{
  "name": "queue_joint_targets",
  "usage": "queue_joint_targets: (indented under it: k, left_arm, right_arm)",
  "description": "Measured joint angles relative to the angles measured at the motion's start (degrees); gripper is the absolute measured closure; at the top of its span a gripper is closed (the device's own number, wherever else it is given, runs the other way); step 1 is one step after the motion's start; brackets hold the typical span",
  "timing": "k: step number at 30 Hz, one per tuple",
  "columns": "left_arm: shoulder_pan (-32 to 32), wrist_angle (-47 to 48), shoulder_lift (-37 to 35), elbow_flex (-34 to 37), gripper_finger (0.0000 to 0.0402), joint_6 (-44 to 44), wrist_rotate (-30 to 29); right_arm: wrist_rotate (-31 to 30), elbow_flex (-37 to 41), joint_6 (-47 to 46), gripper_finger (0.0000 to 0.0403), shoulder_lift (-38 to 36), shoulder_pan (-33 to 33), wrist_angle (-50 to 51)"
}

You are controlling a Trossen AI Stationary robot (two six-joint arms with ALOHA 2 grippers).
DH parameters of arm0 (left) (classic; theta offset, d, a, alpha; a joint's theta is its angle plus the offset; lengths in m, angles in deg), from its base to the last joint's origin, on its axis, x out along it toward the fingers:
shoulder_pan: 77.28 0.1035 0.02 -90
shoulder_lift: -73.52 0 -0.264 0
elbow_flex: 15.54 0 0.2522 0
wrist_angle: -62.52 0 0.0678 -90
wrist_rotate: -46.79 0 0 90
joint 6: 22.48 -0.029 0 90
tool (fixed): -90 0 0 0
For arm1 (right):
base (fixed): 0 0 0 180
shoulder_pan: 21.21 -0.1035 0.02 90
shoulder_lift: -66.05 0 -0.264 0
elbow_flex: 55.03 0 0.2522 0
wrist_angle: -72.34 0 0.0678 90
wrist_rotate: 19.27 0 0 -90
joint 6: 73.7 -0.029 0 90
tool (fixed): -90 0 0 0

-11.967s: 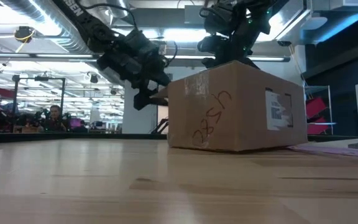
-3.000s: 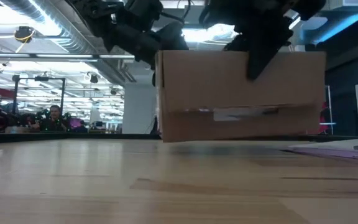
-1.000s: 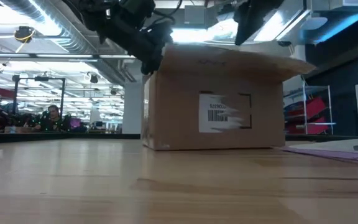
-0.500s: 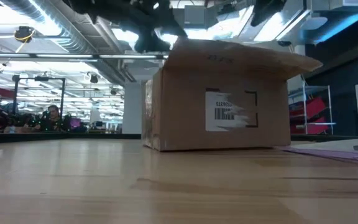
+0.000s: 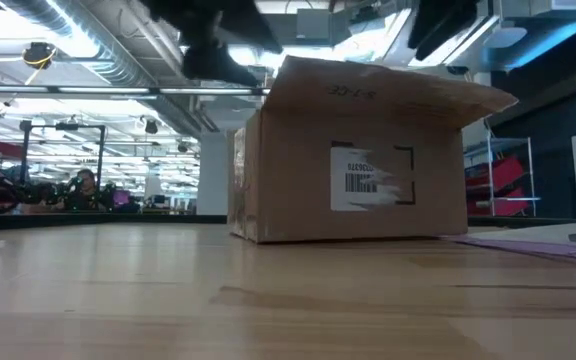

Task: Unpack boxes
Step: Open the cardboard box using the cutter

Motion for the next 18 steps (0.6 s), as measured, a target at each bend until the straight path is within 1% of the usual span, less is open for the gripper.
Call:
queue_joint_targets:
  k: [2, 3, 5, 6, 7, 8, 10, 12, 14, 15, 16, 18]
  left_arm:
    - [-2.8, 2.2, 0.0, 0.0, 0.0006, 2.0, -3.9]
    - [-3.9, 2.9, 0.0, 0.0, 0.0006, 2.3, -5.2]
    - [-5.2, 4.9, -0.1, 0.0, 0.0006, 2.4, -5.6]
    - [-5.4, 7.4, 0.0, 0.0, 0.0006, 3.2, -5.7]
    - [-5.4, 11.0, 0.3, 0.0, 0.0006, 4.8, -5.8]
    - [-5.3, 15.8, 0.6, 0.0, 0.0006, 7.8, -5.8]
    - [-4.8, 24.9, 1.5, 0.4, 0.0006, 14.4, -5.9]
    - [-4.9, 28.4, 1.6, 2.3, 0.0010, 17.0, -6.1]
    - [-5.8, 27.1, 0.5, 5.7, 0.0029, 18.1, -5.8]
    - [-6.2, 25.4, -0.1, 7.7, 0.0046, 18.3, -4.9]
    - [-6.5, 23.2, -0.9, 9.7, 0.0069, 18.4, -3.5]
    - [-7.0, 17.5, -2.8, 14.1, 0.0135, 19.6, -0.4]
  right_arm:
    - [0.4, 0.0, -1.7, 0.0143, 0.7, 0.0, 0.1]
    - [-1.2, 0.0, -3.0, 0.0143, 1.0, 0.0, 1.7]
    - [-7.9, 0.1, -6.9, 0.0143, 1.8, 0.5, 8.5]
    - [-10.9, 0.4, -8.7, 0.0143, 2.3, 1.4, 11.5]
    - [-11.9, 1.1, -10.1, 0.0143, 2.4, 2.7, 13.5]
    - [-11.7, 2.1, -10.8, 0.0145, 2.4, 4.5, 14.5]
    - [-8.3, 4.4, -10.8, 0.0154, 2.4, 7.9, 14.2]
    - [-5.7, 7.1, -9.5, 0.0172, 2.4, 11.0, 13.6]
    - [-4.4, 10.3, -8.3, 0.0206, 2.3, 13.1, 10.8]
    - [-3.7, 12.0, -8.0, 0.0231, 2.0, 13.8, 8.9]
    - [-2.9, 13.7, -7.3, 0.0262, 1.5, 14.2, 7.1]
    - [-0.9, 17.2, -6.5, 0.0337, -0.3, 14.4, 3.3]
